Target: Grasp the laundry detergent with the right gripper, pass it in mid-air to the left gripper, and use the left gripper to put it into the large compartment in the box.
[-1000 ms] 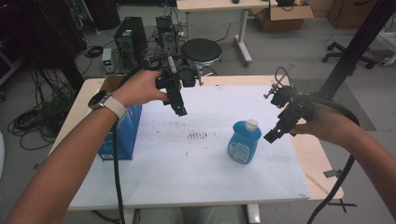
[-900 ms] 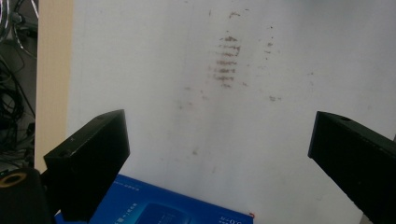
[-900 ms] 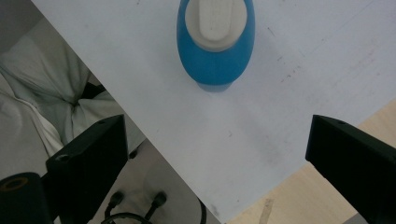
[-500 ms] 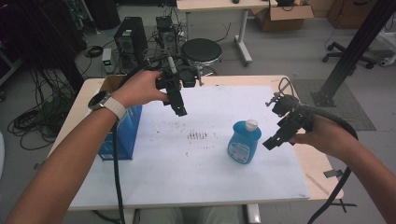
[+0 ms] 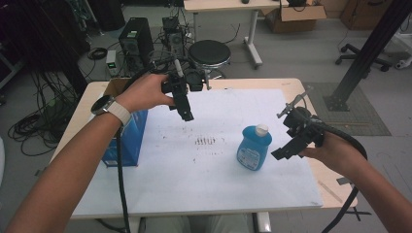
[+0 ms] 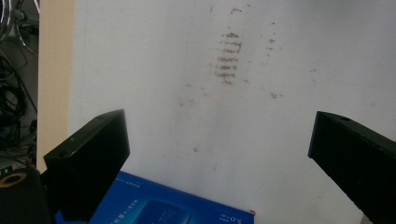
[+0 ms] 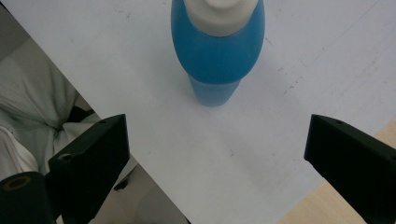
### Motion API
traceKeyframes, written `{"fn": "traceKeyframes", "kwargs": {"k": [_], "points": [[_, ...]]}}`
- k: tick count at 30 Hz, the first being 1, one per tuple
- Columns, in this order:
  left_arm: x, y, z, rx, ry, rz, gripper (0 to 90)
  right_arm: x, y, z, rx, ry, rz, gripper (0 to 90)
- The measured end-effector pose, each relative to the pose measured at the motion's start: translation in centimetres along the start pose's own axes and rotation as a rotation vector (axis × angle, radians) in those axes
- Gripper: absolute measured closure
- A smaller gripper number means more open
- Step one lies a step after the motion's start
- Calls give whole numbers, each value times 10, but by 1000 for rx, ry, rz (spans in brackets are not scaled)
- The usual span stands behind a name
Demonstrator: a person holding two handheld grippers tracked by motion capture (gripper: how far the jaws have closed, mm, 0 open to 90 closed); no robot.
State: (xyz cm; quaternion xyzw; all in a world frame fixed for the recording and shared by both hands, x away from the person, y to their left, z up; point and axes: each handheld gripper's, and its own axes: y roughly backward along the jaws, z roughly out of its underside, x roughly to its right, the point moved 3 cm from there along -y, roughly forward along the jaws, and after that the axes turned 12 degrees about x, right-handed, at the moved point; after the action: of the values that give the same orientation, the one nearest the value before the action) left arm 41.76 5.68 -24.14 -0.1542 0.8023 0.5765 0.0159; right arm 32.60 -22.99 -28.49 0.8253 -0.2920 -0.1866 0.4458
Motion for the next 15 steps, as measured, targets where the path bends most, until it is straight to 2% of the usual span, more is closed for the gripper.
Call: {"fn": "traceKeyframes", "kwargs": {"k": [15], "points": [[1, -1, -1, 6, 4, 1, 58, 2, -10, 13, 83, -13, -1, 63]]}}
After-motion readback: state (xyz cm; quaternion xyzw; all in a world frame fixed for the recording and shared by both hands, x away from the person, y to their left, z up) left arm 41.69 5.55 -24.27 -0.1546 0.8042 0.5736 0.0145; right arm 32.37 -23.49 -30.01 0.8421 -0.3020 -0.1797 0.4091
